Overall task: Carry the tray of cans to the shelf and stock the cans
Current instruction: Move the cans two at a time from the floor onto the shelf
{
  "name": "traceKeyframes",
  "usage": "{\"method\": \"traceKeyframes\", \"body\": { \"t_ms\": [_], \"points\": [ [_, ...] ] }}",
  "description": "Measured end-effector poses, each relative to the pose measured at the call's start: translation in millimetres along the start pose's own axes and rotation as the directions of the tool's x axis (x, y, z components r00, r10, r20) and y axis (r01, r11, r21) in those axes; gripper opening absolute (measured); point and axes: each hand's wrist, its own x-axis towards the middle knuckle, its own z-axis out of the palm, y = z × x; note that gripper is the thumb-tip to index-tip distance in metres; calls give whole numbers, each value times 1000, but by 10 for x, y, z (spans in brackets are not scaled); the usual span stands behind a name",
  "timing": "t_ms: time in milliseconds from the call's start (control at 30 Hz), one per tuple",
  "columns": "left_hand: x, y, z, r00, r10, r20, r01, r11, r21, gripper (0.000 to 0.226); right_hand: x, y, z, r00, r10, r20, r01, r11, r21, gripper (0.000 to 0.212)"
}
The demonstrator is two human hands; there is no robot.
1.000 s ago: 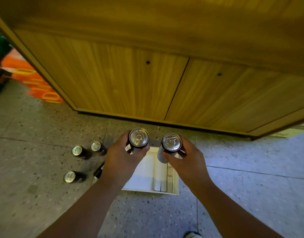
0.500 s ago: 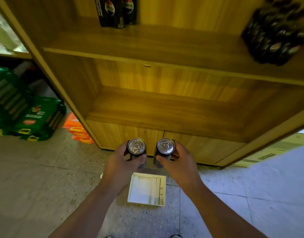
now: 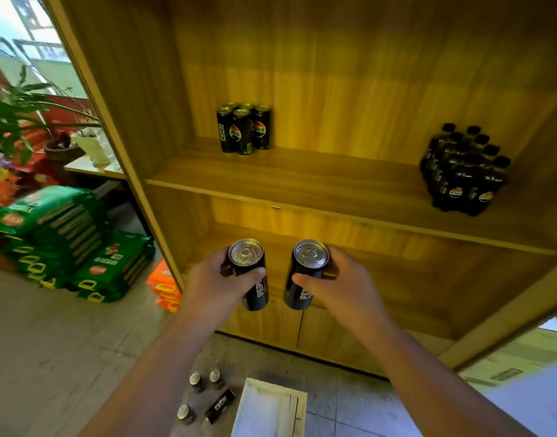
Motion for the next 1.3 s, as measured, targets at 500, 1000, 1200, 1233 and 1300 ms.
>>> {"method": "traceKeyframes", "body": {
  "t_ms": [500, 1000, 1200, 1233, 1300],
  "points": [
    [1820, 131, -797, 996, 43, 78, -44, 999, 12, 47, 1318, -556, 631, 994, 62, -90, -70, 994, -79, 45],
    [4430, 186, -1175, 973, 92, 211, -81, 995, -59, 50, 3741, -1261, 1450, 972, 64, -227, -83, 994, -75, 51],
    [4885, 177, -1009, 971, 101, 215, -61, 980, -188, 41, 4433, -1137, 1529, 937, 109, -331, -131, 990, -43, 53],
    [4919, 195, -994, 972, 101, 214, -59, 980, -192, 37, 4517, -1111, 1522, 932, 112, -346, -137, 989, -48, 53],
    [5009, 207, -956, 972, 99, 212, -54, 977, -207, 40, 4644, -1075, 1487, 927, 111, -358, -149, 986, -80, 52]
  ]
}}
